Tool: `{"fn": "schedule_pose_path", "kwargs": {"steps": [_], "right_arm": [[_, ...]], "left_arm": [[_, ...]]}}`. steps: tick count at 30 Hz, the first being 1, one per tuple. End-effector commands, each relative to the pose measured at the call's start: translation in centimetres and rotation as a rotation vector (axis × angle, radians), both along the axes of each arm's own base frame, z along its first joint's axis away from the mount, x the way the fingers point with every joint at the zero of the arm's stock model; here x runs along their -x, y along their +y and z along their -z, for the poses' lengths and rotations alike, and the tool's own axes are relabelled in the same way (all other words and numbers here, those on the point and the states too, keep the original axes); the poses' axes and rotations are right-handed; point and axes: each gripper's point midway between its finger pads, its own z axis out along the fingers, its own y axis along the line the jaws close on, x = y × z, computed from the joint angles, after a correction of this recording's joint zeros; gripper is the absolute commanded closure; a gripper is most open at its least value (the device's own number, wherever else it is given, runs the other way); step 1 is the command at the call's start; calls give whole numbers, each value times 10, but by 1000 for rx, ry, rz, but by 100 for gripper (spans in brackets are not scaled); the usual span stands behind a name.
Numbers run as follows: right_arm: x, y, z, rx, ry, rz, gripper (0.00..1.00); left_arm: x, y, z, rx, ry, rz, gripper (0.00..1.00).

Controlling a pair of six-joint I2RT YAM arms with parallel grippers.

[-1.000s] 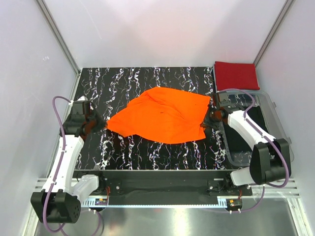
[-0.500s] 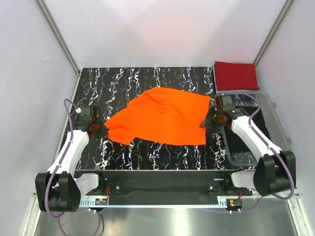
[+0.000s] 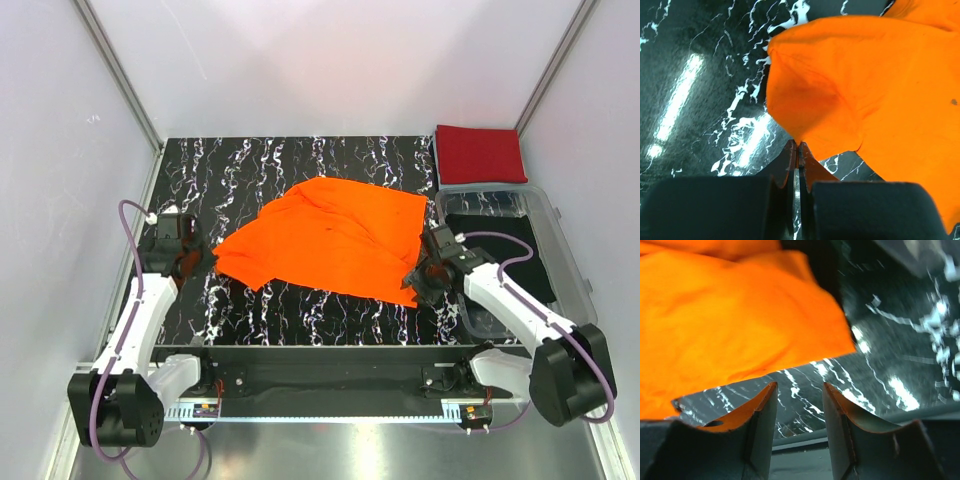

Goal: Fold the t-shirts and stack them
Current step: Flatten the tshirt out

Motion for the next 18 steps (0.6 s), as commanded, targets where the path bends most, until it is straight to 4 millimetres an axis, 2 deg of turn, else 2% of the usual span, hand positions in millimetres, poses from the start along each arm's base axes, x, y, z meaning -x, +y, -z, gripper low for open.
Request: {"fn": "schedule_pose_path", "kwargs": {"steps": [1,6,13,18], "right_arm": [[11,-11,15,52,90,227,52],[13,-12,20,88,190,326,52],[5,-5,27,78,242,406,52],[1,-12,36,117,250,465,51]], "left_arm": [[-20,-3,-25,13,-118,17,100],[-15,-21,-19,88,-119,82,100],[-16,-36,-31,139,-171,168,100],[-17,-41,-34,153,-179,199,100]]}}
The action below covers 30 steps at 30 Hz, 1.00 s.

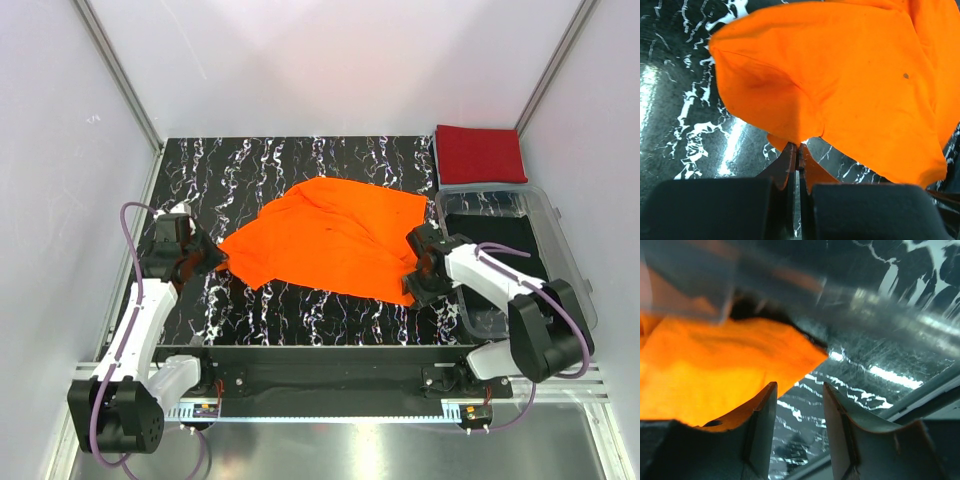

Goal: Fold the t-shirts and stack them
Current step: Flatten the tshirt out

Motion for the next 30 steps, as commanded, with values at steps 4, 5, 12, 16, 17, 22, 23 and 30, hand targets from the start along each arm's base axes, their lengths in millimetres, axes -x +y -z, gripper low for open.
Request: {"fn": "schedule_pose_path", "kwargs": {"steps": [4,5,12,16,17,22,23,30], "right_arm": [[-15,-8,4,81,-12,86,50],[-15,-8,4,81,-8,88,50],[-10,-16,24,144,44,108,49],[-5,-18,29,150,69,98,53],[-4,-18,28,147,63,93,54],[-2,-22,23,155,23,75,62],[0,-23,21,153,23,79,63],[-4,-27,12,176,-4,58,82]], "left_arm": [[-10,-13,-20,47,-97,65,100],[-11,-14,-21,57,-97,67,100],[-11,-16,-20,65,-94,73,100],[-11,-15,-22,56,-104,71,100],[-11,-14,-21,55,-102,67,100],[-13,-13,-20,56,-89,56,100],[-14,-13,-21,55,-88,55,100],[-19,-5,-40,22,-131,17,100]]}}
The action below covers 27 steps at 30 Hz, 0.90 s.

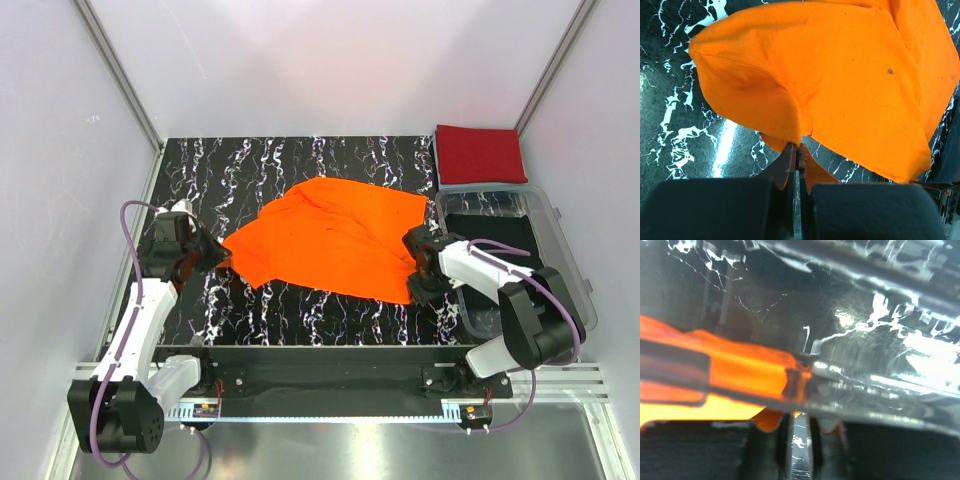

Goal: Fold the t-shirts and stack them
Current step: Flatten the tshirt out

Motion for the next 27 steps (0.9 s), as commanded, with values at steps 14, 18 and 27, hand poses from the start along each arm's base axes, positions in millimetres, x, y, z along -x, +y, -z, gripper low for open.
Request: {"fn": "schedule_pose_path", "kwargs": {"steps": [14,18,27], "right_arm": [[-81,-21,-186,198,-594,-355,100],[-98,-14,-291,243,-835,-528,100],[-34,8,-437,70,-1234,-735,100]], "left_arm": [[-20,46,-198,-129,-435,-236,100],[5,57,-298,-108,-654,-325,100],[108,17,-437,181,-966,-197,100]]}}
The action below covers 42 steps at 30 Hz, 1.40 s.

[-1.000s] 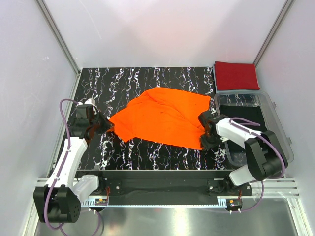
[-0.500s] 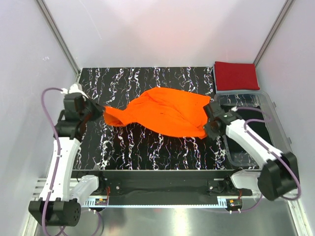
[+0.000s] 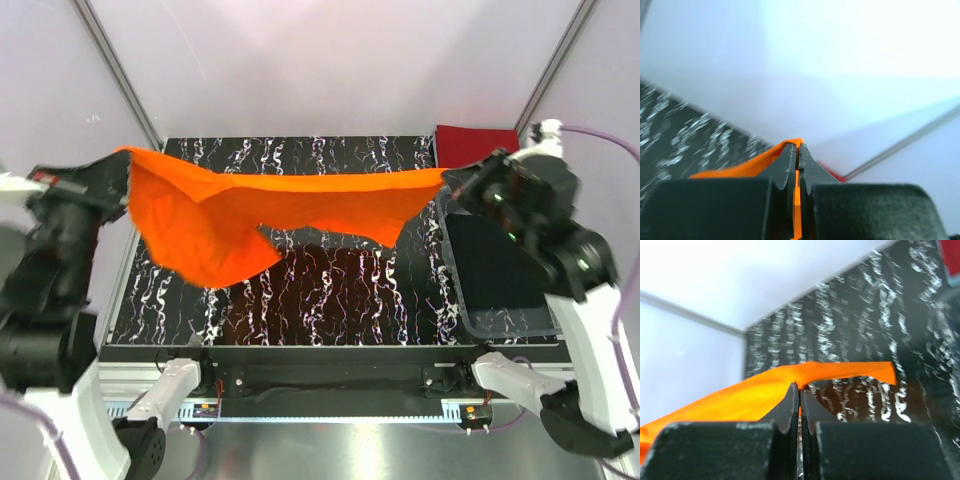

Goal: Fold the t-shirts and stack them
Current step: Flatten the tshirt out

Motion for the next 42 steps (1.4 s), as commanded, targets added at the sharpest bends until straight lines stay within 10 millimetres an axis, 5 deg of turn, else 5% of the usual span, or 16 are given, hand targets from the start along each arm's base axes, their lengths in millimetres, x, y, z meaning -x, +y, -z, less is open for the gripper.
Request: {"fn": "schedule_pose_path", "kwargs": {"steps": [1,7,12,18,20,25,27,28,29,31,33,37,39,40,41,42], "right_arm": [[55,-4,-44,-19,-133,-126,100],[106,-10,-70,-138,-222,-185,100],[71,-7,-65,-61,-205,-144,100],[-35,38,-53,48,-161,-168,100],[-89,55,-16,133,-65,-160,100],[-185,64,13,173,-4,-143,100],[-206,54,-6,203,-66,-113,100],[-222,53,17,225,-4,-106,100],[-224,50,-13,193,-64,-103,100],[-237,43,-5,181,-33,-112,100],[-228,41,-39,167,-118,-128,100],[-198,26,-76,189,-187,-96,100],[-196,24,-52,211,-118,-96,100],[-185,23,-57,207,-126,-109,100],[-186,26,-26,223,-51,-131,100],[-176,25,-31,216,-72,-142,100]], "left_arm": [[53,-24,-34,73,-107,138,100],[94,-22,-36,84,-132,128,100],[48,-17,-10,45,-15,94,100],[-74,-6,56,-91,256,48,100],[-116,-5,72,-130,314,54,100],[-192,21,83,-128,381,-49,100],[-213,25,78,-74,375,-65,100],[-218,28,77,-54,372,-80,100],[-226,29,66,-41,334,-88,100],[-234,34,54,-33,295,-112,100],[-235,38,27,-62,229,-127,100],[-206,32,-11,-84,111,-103,100],[-194,29,-9,-83,106,-92,100],[-198,26,15,-84,155,-73,100],[-179,23,12,-84,140,-63,100],[-174,19,24,-83,162,-37,100]]}}
